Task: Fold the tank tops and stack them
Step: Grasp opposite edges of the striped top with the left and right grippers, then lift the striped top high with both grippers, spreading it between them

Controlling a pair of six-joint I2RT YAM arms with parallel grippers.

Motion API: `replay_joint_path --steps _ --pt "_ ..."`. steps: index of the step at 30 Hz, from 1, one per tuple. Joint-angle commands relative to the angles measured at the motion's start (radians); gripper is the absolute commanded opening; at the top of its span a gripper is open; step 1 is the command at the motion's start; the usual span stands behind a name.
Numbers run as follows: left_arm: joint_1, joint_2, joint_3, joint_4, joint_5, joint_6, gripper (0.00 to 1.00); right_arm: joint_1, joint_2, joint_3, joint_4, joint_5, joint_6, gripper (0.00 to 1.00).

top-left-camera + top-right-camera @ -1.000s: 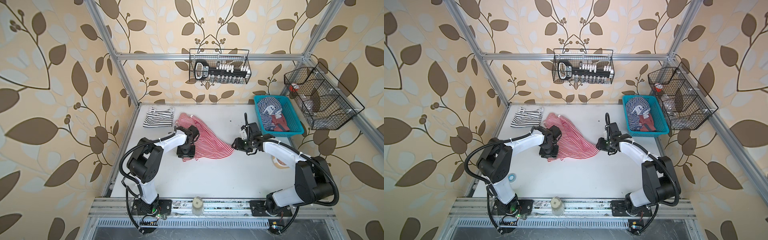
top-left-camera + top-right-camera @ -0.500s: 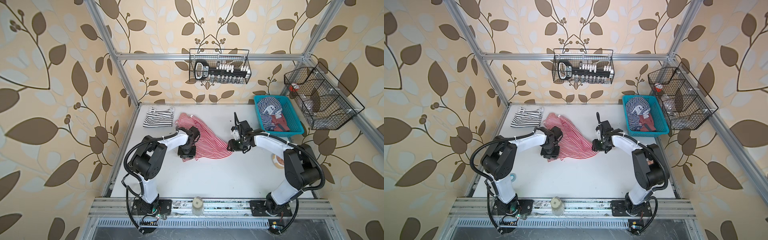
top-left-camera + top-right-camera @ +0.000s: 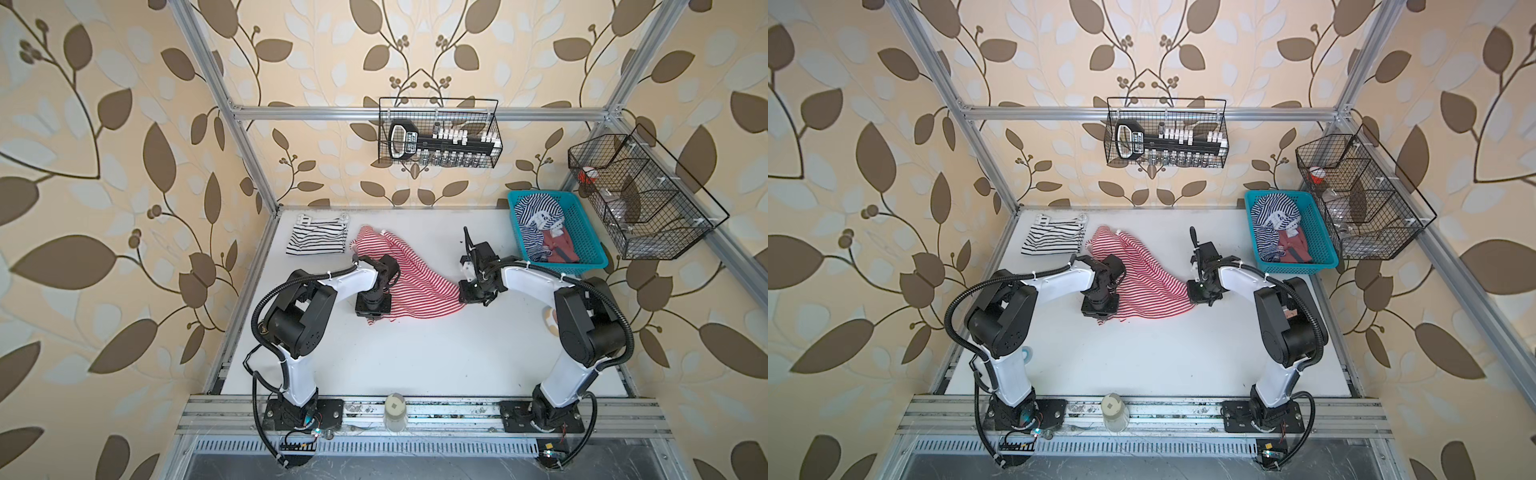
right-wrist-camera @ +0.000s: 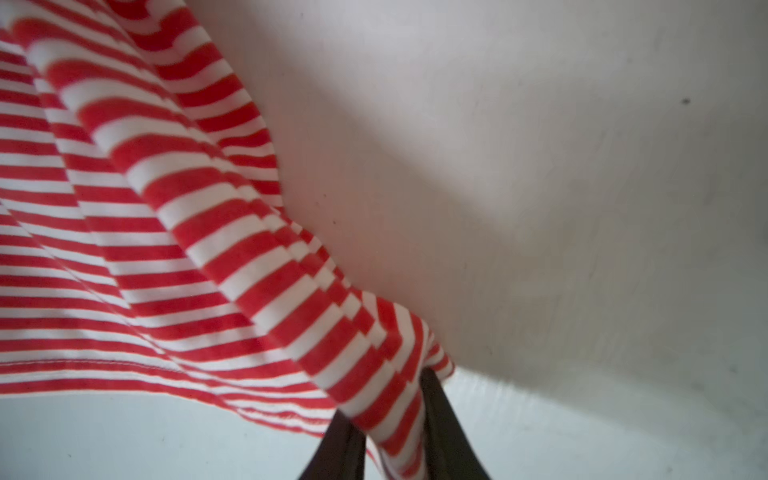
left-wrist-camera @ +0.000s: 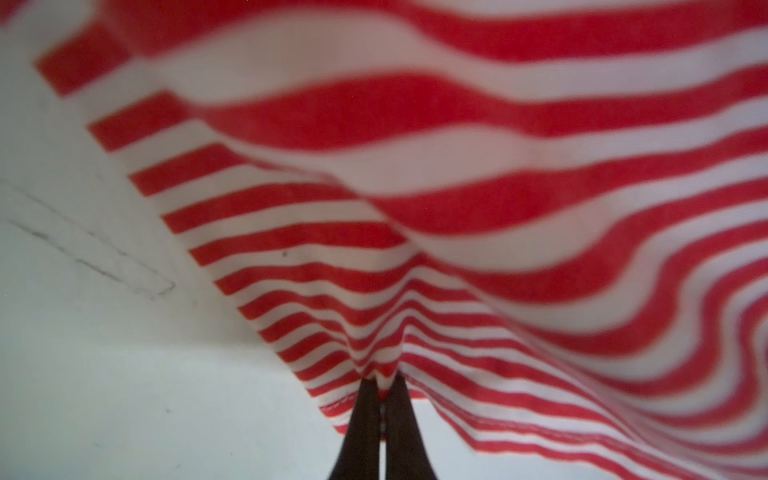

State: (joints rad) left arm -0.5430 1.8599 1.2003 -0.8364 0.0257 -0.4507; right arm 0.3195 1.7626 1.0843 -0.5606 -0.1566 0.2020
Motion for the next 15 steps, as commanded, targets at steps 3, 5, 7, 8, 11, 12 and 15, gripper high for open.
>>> replay_joint_path --steps 3,5,7,8,11,12,15 --pt "-0.001 -0.064 0.019 -0.071 -0.028 -0.003 0.0 -0.003 -0.052 0.045 -0.078 0.001 -0.018 0.0" --pt "0.0 -0.128 0.052 -0.095 -0.047 -0.001 0.0 -0.003 -0.103 0.066 -0.109 -0.028 -0.022 0.0" --pt "0.005 -0.196 0.099 -0.122 -0.071 0.003 0.0 -0.003 -0.165 0.086 -0.129 -0.048 -0.019 0.0" --pt "0.009 -0.231 0.127 -0.132 -0.081 0.005 0.0 -0.005 -0.2 0.1 -0.138 -0.058 -0.014 0.0" --pt "0.033 -0.32 0.205 -0.142 -0.095 0.018 0.0 -0.024 -0.299 0.144 -0.14 -0.092 0.008 0.0" --pt "0.042 -0.344 0.225 -0.141 -0.092 0.022 0.0 -0.031 -0.326 0.153 -0.135 -0.106 0.019 0.0" --pt "0.065 -0.392 0.306 -0.155 -0.088 0.043 0.0 -0.064 -0.394 0.209 -0.126 -0.159 0.047 0.0"
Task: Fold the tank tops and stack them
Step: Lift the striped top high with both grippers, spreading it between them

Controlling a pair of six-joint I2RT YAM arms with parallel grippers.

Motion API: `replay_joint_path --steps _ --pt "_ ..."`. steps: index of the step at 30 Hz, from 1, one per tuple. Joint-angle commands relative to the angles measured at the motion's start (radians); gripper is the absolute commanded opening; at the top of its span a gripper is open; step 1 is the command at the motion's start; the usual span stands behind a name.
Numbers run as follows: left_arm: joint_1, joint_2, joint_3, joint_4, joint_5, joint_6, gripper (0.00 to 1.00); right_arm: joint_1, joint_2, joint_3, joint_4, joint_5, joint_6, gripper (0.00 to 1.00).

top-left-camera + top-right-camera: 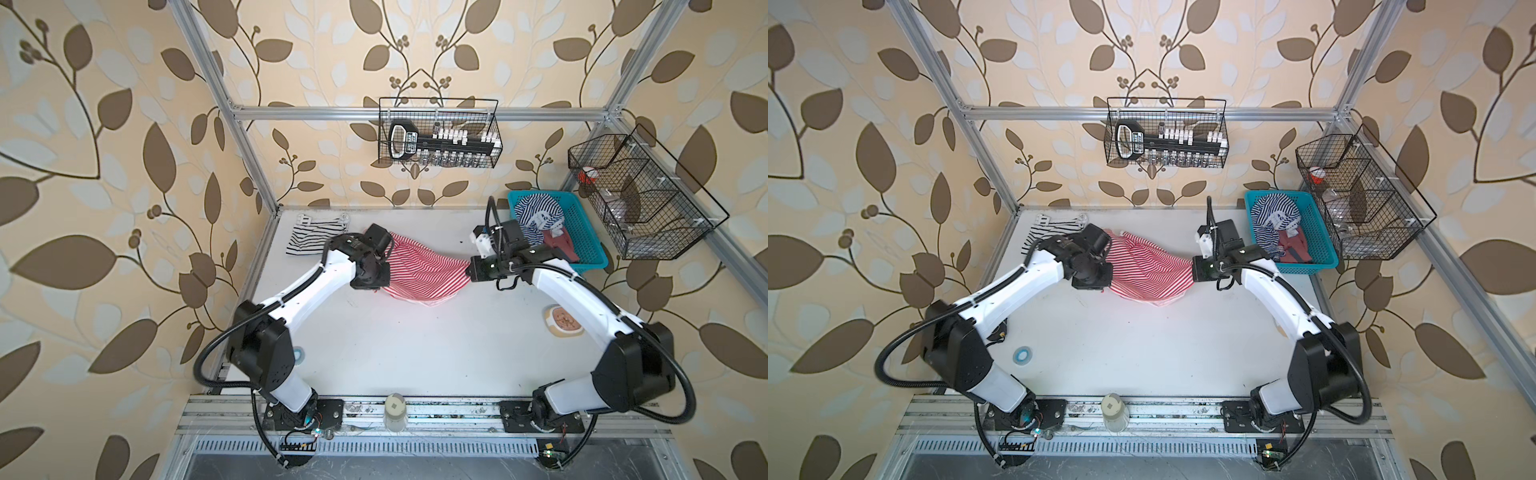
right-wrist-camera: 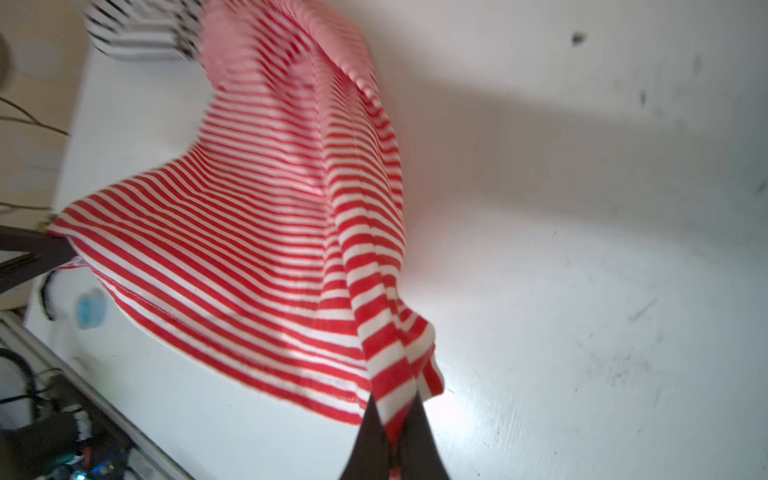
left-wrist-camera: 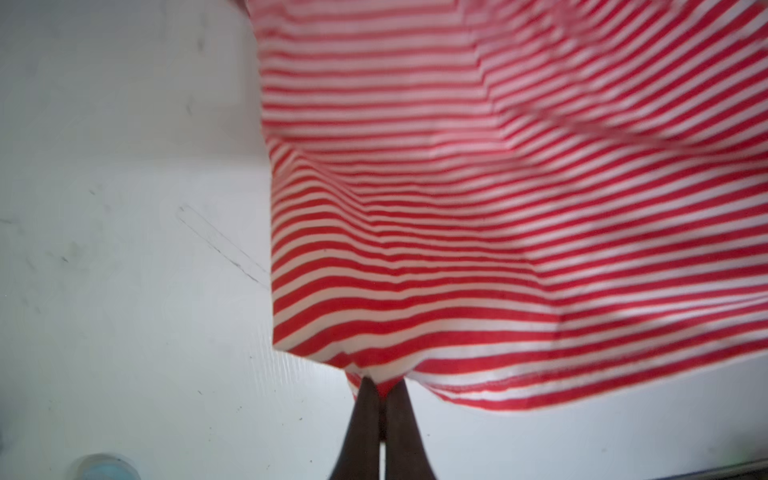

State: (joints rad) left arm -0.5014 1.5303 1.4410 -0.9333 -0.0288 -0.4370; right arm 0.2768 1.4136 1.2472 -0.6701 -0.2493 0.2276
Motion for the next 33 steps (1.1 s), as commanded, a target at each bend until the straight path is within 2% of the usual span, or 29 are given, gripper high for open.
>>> replay_joint_path --steps 1,9,16,20,25,33 --pt "0.032 -0.075 0.095 -0.064 -0.034 0.041 0.0 -0.029 -0.059 0.068 -0.016 -0.083 0.027 0.0" --pt "0.109 -0.122 0.357 -0.083 -0.05 0.107 0.0 -0.103 -0.108 0.232 -0.012 -0.209 0.097 0.0" --pt "0.109 -0.164 0.557 -0.032 0.043 0.124 0.0 -0.107 -0.203 0.332 0.064 -0.311 0.181 0.0" --pt "0.109 -0.189 0.6 0.005 0.112 0.11 0.0 -0.107 -0.248 0.396 0.094 -0.296 0.196 0.0" --pt "0.109 -0.224 0.669 0.058 0.213 0.093 0.0 -0.109 -0.252 0.486 0.128 -0.333 0.21 0.0" --pt "0.108 -0.283 0.627 0.085 0.247 0.1 0.0 -0.108 -0.272 0.479 0.15 -0.37 0.239 0.0"
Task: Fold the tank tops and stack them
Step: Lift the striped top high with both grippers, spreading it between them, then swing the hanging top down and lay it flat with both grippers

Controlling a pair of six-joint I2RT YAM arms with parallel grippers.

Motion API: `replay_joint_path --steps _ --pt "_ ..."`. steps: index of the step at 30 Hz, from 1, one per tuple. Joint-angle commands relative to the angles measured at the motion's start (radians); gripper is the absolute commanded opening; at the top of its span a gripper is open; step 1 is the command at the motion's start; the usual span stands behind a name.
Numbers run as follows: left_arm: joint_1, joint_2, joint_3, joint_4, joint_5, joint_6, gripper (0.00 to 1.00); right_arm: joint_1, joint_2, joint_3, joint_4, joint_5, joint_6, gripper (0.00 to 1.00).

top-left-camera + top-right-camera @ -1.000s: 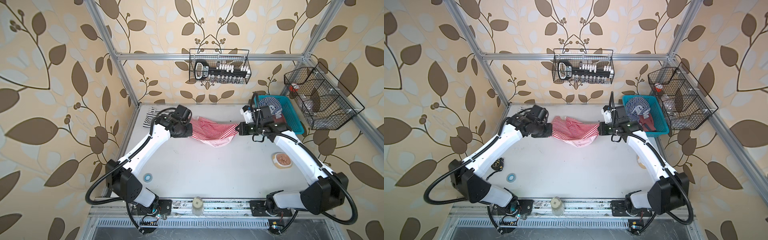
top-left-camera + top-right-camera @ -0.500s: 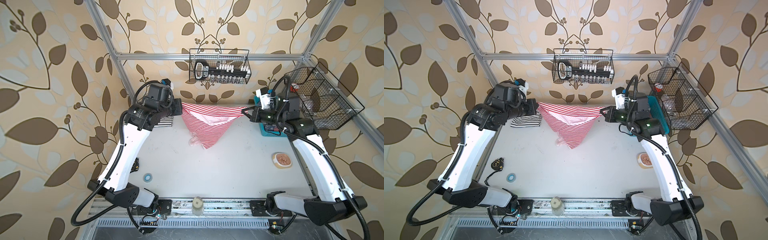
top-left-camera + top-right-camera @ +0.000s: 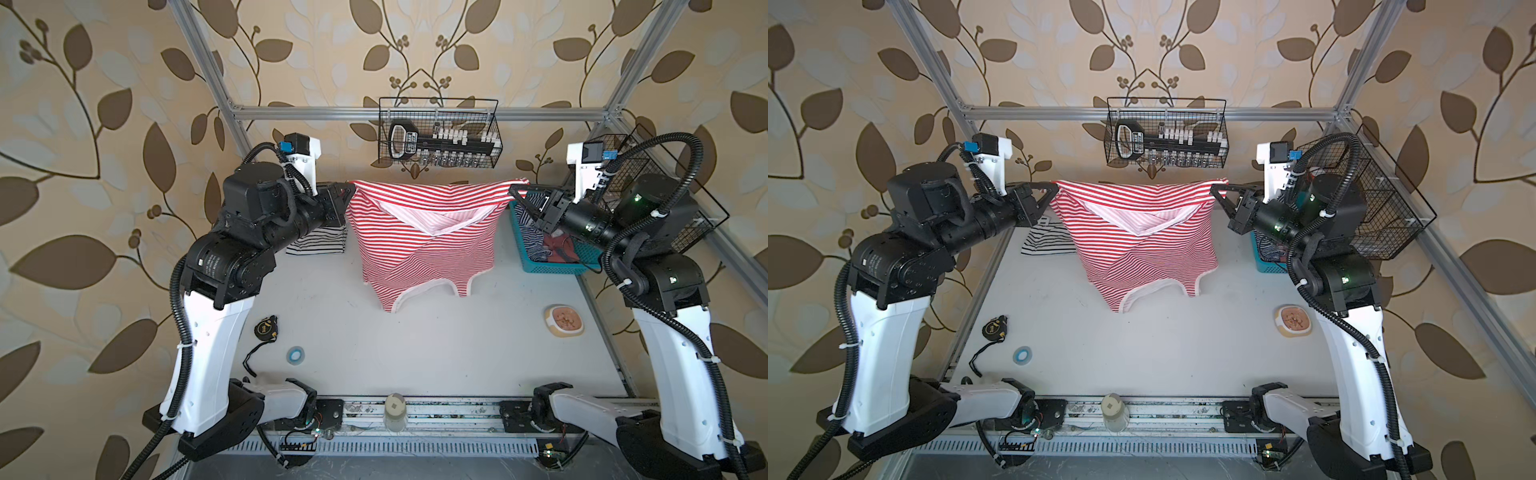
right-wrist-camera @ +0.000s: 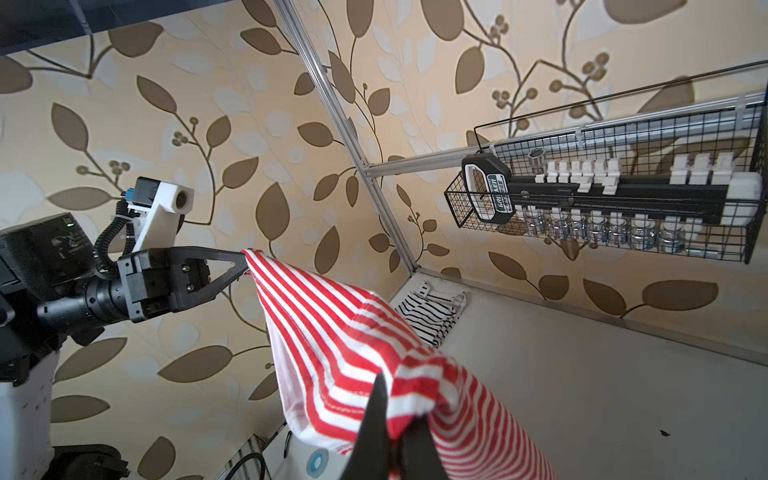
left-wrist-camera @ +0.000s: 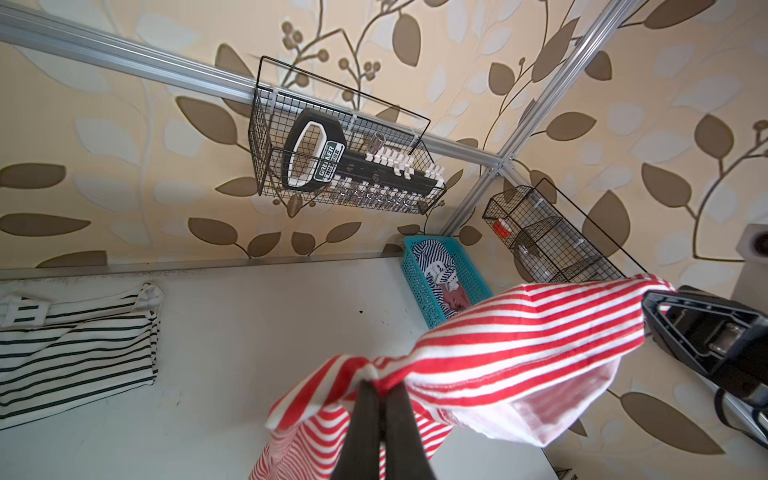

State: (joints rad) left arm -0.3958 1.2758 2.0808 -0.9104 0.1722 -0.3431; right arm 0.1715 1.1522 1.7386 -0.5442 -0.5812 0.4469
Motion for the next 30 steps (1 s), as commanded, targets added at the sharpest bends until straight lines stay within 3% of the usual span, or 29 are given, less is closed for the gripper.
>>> replay_joint_path --steps 1,8,12,14,20,22,26,30 --pt "0.003 -0.034 -0.023 0.072 0.053 0.007 0.0 -0.003 -0.018 -0.029 0.03 -0.046 0.026 0.0" --pt "0.003 0.031 -0.117 0.084 0.041 0.016 0.0 -0.003 -0.021 -0.128 0.051 -0.045 0.027 0.0" --pt "0.019 0.169 -0.063 0.064 -0.05 0.057 0.0 -0.011 0.081 -0.135 0.062 -0.034 0.015 0.0" --pt "0.072 0.275 0.041 0.059 -0.057 0.057 0.0 -0.031 0.162 -0.089 0.068 -0.025 0.012 0.0" --pt "0.24 0.609 0.602 0.005 0.128 -0.02 0.0 -0.112 0.421 0.18 0.109 -0.065 0.058 0.0" --pt "0.268 0.647 0.68 0.068 0.191 -0.055 0.0 -0.127 0.473 0.252 0.159 -0.098 0.096 0.0" --pt "0.286 0.547 0.489 0.26 0.25 -0.072 0.0 -0.132 0.498 0.297 0.243 -0.133 0.124 0.0" --pt "0.284 0.41 0.214 0.373 0.322 -0.039 0.0 -0.132 0.425 0.157 0.326 -0.156 0.104 0.0"
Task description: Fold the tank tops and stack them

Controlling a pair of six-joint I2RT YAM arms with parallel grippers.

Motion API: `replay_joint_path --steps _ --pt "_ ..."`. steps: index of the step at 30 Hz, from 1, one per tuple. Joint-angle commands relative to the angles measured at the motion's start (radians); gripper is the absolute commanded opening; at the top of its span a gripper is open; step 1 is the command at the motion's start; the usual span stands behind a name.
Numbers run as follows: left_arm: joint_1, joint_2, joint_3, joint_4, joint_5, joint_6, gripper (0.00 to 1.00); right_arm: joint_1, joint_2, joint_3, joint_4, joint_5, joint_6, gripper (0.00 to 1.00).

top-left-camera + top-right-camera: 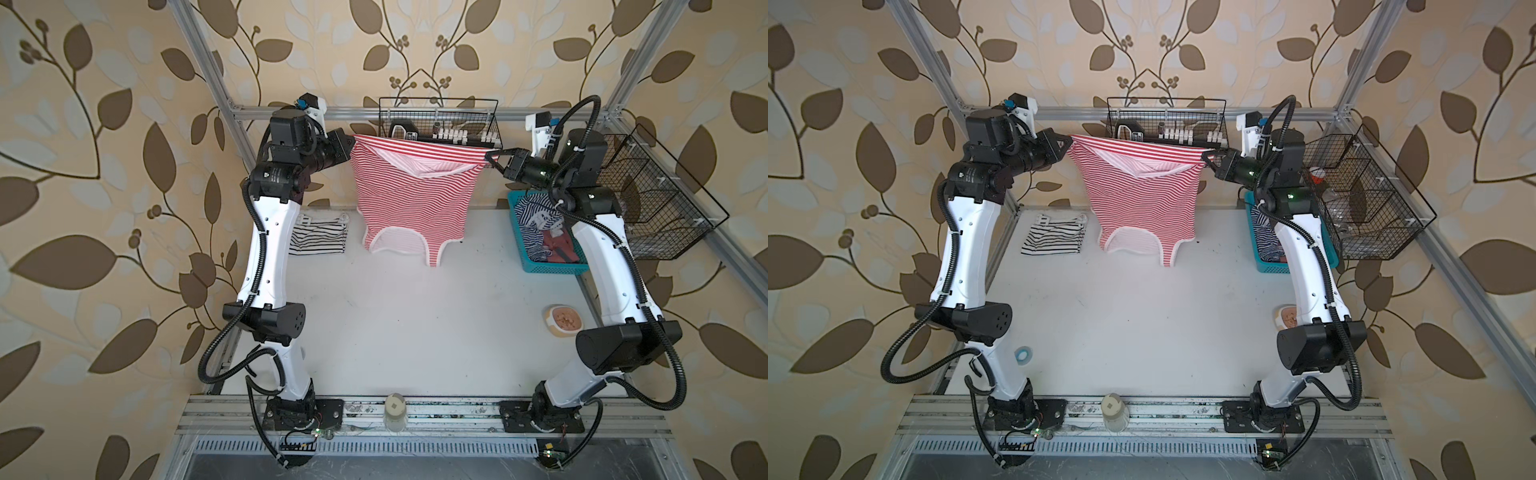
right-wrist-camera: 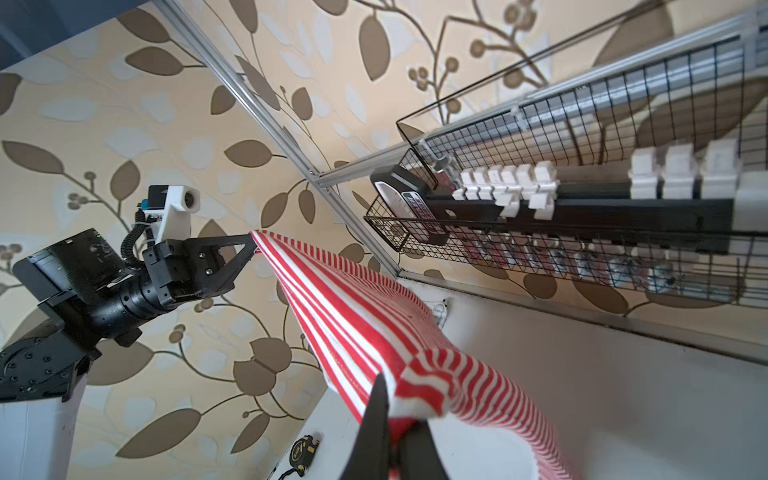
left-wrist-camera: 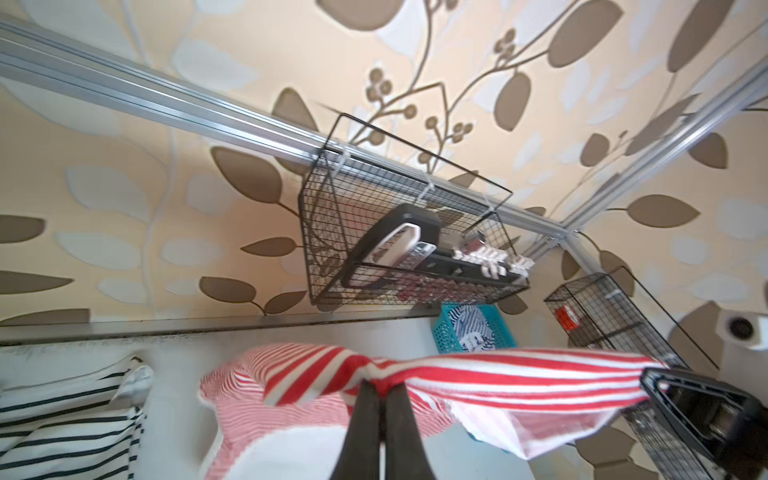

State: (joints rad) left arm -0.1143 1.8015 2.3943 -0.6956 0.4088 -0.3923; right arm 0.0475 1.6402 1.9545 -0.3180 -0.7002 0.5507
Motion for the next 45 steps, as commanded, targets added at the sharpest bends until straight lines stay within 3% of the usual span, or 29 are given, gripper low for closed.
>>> replay_joint_path --steps 1,6,10,17,23,29,32,34,37,41,45 --pt "0.002 -0.152 -0.179 0.188 0.093 0.014 0.0 -0.008 -0.1 -0.131 0.131 -0.025 -0.001 0.0" --pt "-0.024 -0.317 -0.601 0.214 0.113 0.038 0.0 -0.006 -0.255 -0.463 0.06 0.009 -0.046 0.0" --pt "-0.1 -0.401 -0.933 0.153 0.026 0.035 0.0 0.018 -0.359 -0.768 -0.08 0.103 -0.085 0.0" --pt "-0.203 -0.256 -1.151 -0.094 0.032 0.04 0.0 0.038 -0.328 -1.083 -0.207 0.181 -0.094 0.0" --pt "-0.209 -0.139 -1.182 -0.178 -0.062 0.038 0.0 0.032 -0.182 -1.112 -0.248 0.244 -0.115 0.02" --pt "-0.208 0.017 -1.087 -0.214 -0.112 0.041 0.02 0.025 -0.034 -1.002 -0.26 0.302 -0.118 0.05" --pt "-0.206 0.091 -1.003 -0.239 -0.122 0.048 0.14 0.015 0.045 -0.928 -0.286 0.318 -0.13 0.15" --pt "-0.2 0.124 -0.962 -0.245 -0.125 0.041 0.16 0.011 0.07 -0.899 -0.281 0.317 -0.128 0.21" --pt "-0.187 0.146 -0.912 -0.247 -0.125 0.024 0.3 0.003 0.084 -0.877 -0.268 0.317 -0.115 0.33" --pt "-0.168 0.174 -0.851 -0.259 -0.129 0.014 0.41 0.001 0.065 -0.885 -0.252 0.311 -0.116 0.34" --pt "-0.166 0.168 -0.848 -0.268 -0.127 0.01 0.42 0.002 0.001 -0.915 -0.255 0.305 -0.139 0.35"
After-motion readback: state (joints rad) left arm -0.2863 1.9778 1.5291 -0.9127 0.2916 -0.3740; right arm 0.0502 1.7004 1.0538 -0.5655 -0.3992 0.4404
